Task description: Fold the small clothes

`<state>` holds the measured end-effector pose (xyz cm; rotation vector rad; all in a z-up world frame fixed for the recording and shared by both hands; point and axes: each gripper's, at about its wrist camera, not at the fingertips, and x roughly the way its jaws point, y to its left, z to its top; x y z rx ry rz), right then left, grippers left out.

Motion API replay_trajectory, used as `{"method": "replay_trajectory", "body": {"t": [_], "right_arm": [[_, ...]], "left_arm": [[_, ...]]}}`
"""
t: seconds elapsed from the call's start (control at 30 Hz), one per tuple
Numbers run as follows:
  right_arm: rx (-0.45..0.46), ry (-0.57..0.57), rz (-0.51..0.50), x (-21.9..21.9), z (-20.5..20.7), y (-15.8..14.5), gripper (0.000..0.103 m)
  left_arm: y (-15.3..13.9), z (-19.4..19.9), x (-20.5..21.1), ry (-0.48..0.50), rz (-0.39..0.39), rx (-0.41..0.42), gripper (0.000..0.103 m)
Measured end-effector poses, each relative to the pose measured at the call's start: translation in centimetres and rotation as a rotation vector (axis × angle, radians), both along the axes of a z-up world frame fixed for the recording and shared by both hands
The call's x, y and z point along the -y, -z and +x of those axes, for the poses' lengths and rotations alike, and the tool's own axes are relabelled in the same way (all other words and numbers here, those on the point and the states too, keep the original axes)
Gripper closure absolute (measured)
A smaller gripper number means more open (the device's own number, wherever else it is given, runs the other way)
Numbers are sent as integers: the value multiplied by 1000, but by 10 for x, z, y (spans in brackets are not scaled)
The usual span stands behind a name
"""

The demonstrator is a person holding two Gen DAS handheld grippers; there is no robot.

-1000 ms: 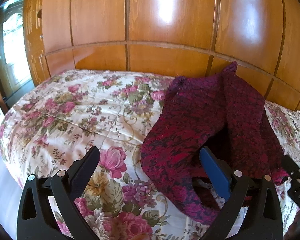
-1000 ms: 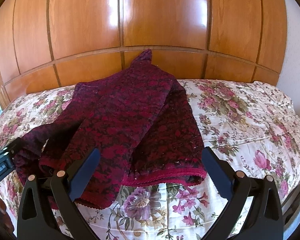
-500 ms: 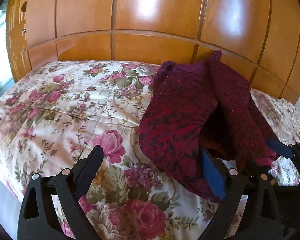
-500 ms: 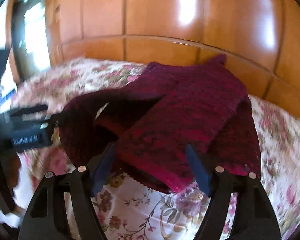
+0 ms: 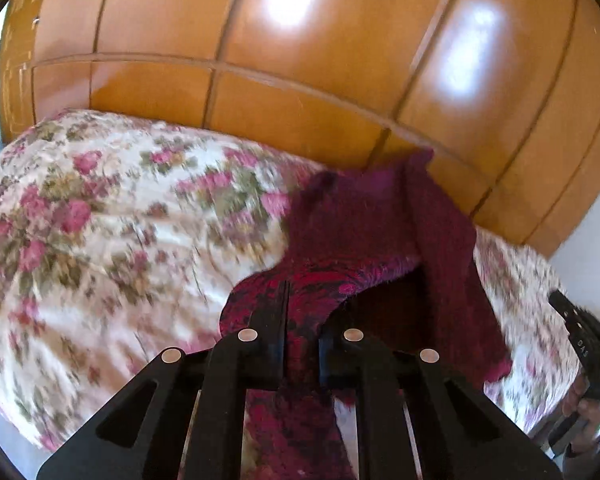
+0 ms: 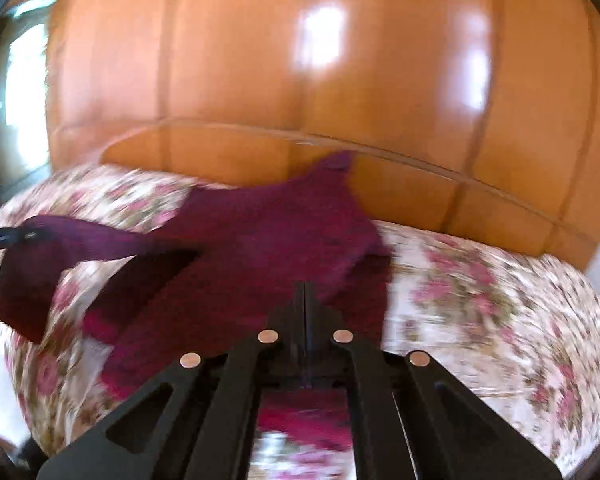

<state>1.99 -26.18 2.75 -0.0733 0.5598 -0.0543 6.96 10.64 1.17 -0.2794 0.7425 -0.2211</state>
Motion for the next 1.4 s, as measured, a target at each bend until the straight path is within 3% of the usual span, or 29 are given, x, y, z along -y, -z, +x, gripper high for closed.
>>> {"method": "replay_trajectory", "body": {"t": [0.1,0.13,0.17,0.2,0.27,0.5,0.57,0.7,0.77,0.9,0.93,1.0,1.1,1.2,1.33,1.4], "right_arm": [[-40,13,57,18,7,3,95],[-57,7,76,19,8,7,83],[-70,1,97,16,10,13,52],[-79,-9,119,14,11,20,48],[-130,-55,168,7,15,34,48],[-358,-214,543,-17,61,96,47],[-387,-240,581,-26,71,103,49],[-320,-271,568,-28,78,84,88],[-265,-248,557,-14,77,65,92],[-154,-141,517,33,82,28,96],[-131,-104,499,47,83,21,96],[-90,-2,472,83,90,10,103],[-73,148,471,142,109,6,103],[-107,313,397,191,133,16,103],[-163,393,375,224,140,29,96],[-188,389,360,223,135,36,57]], "left_arm": [[-12,25,-14,-61,24,20,94],[-15,34,-20,-84,33,24,94],[-17,48,-28,-113,36,23,94],[-19,59,-34,-137,38,20,94],[-19,88,-47,-186,55,2,94],[-7,171,-84,-349,178,-64,94],[2,195,-96,-392,197,-105,94],[26,224,-104,-437,279,-173,94],[37,234,-99,-439,343,-190,93],[46,241,-98,-445,364,-187,92],[46,241,-98,-447,363,-184,87],[43,235,-102,-463,344,-177,68],[36,221,-105,-472,311,-149,56],[32,194,-104,-451,281,-124,45],[31,148,-91,-362,252,-88,45],[36,126,-79,-286,240,-89,45]]}}
